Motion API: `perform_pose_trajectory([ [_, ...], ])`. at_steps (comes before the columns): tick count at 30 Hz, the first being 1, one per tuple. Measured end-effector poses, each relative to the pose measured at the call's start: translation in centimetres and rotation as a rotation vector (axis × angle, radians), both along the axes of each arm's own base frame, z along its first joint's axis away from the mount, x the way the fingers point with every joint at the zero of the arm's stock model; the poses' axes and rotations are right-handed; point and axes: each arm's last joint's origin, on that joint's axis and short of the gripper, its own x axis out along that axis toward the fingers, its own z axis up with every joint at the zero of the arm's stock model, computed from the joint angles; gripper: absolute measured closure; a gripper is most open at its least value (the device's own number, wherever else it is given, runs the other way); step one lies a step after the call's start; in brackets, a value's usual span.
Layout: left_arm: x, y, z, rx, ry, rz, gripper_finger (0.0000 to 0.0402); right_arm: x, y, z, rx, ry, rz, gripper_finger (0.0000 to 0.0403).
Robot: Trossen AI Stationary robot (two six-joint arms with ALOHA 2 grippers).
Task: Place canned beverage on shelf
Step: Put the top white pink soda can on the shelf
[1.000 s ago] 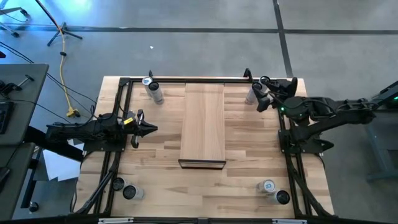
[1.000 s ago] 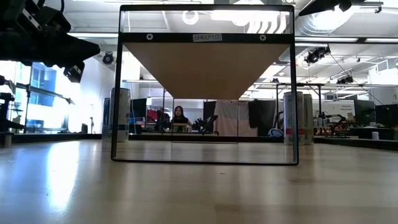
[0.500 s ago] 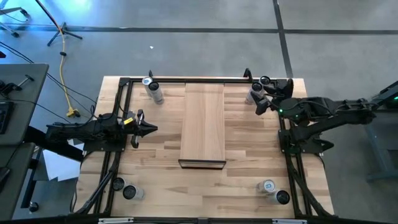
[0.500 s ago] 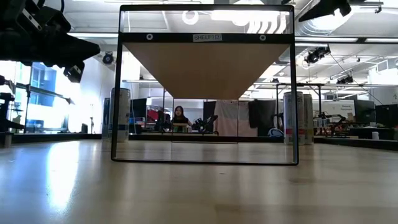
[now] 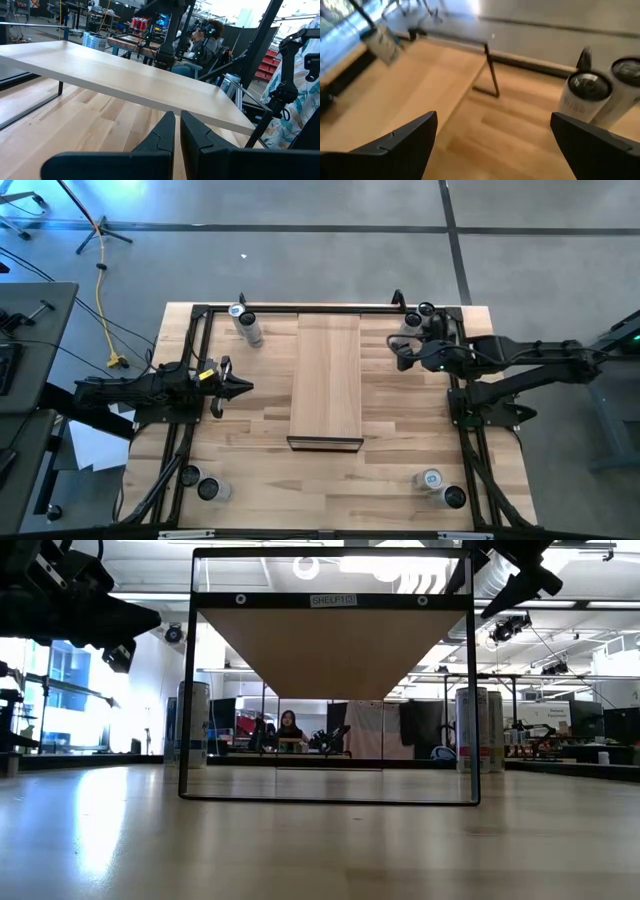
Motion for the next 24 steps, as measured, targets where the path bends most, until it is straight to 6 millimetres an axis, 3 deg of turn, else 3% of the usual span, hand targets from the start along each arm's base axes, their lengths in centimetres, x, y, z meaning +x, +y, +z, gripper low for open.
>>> perform_pose_trajectory([
  [7, 0.0, 0.0, 0.0, 0.0, 0.0, 0.0, 0.0398, 1.2, 0.0, -2.6, 0.077, 0.212, -0.024, 0.0029],
  [13, 0.0, 0.0, 0.0, 0.0, 0.0, 0.0, 0.0398, 0.8, -1.4, -4.4, 0.109, 0.404, -0.128, 0.0029],
  [19, 0.0, 0.0, 0.0, 0.0, 0.0, 0.0, 0.0398, -1.0, -3.4, -7.7, 0.176, 0.233, -0.124, 0.0029],
  [24, 0.0, 0.0, 0.0, 0.0, 0.0, 0.0, 0.0398, -2.0, -5.6, -8.7, 0.155, 0.078, -0.18, 0.0029],
])
